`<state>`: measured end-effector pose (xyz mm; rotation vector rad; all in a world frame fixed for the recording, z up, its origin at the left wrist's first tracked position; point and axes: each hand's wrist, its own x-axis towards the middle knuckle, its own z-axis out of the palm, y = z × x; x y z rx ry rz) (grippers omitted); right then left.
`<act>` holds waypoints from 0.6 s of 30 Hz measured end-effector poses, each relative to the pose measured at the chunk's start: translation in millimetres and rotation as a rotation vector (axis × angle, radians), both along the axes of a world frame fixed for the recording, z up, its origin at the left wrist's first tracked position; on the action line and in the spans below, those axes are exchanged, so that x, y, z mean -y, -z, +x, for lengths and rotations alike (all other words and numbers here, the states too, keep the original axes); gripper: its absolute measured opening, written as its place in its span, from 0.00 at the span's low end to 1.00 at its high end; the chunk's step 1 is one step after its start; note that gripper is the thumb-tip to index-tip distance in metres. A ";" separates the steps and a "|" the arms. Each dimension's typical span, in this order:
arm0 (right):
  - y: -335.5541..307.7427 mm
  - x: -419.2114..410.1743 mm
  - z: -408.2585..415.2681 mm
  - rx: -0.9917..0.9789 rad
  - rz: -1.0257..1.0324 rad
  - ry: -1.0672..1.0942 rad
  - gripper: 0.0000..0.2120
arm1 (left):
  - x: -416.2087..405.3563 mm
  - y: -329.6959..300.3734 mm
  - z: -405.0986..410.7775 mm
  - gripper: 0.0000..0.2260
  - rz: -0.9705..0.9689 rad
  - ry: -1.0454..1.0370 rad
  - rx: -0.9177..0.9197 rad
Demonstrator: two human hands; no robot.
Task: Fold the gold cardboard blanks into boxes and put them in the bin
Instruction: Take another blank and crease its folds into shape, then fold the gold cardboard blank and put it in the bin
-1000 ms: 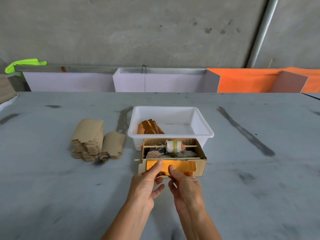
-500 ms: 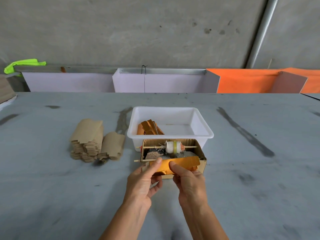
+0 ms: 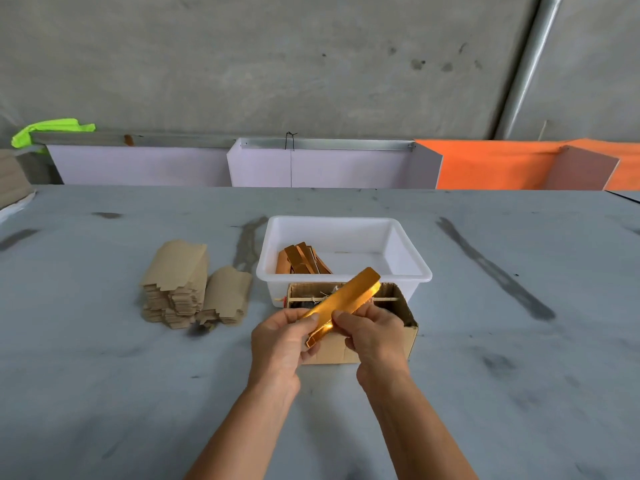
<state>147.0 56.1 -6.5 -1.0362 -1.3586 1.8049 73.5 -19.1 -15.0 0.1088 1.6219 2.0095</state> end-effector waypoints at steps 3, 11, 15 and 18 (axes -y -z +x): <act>-5.5 -10.5 -13.4 0.052 0.062 0.003 0.04 | -3.2 -4.6 -9.0 0.04 -0.092 0.036 -0.132; -18.9 -26.9 -55.2 0.186 0.259 0.016 0.14 | -33.6 -19.5 -39.0 0.07 -0.089 -0.100 -0.189; -25.9 -48.5 -75.4 0.183 0.284 0.049 0.09 | -49.7 -25.2 -59.0 0.11 -0.107 -0.066 -0.212; -24.8 -63.8 -92.6 0.191 0.275 0.022 0.08 | -62.1 -24.6 -79.3 0.10 -0.335 -0.058 -0.434</act>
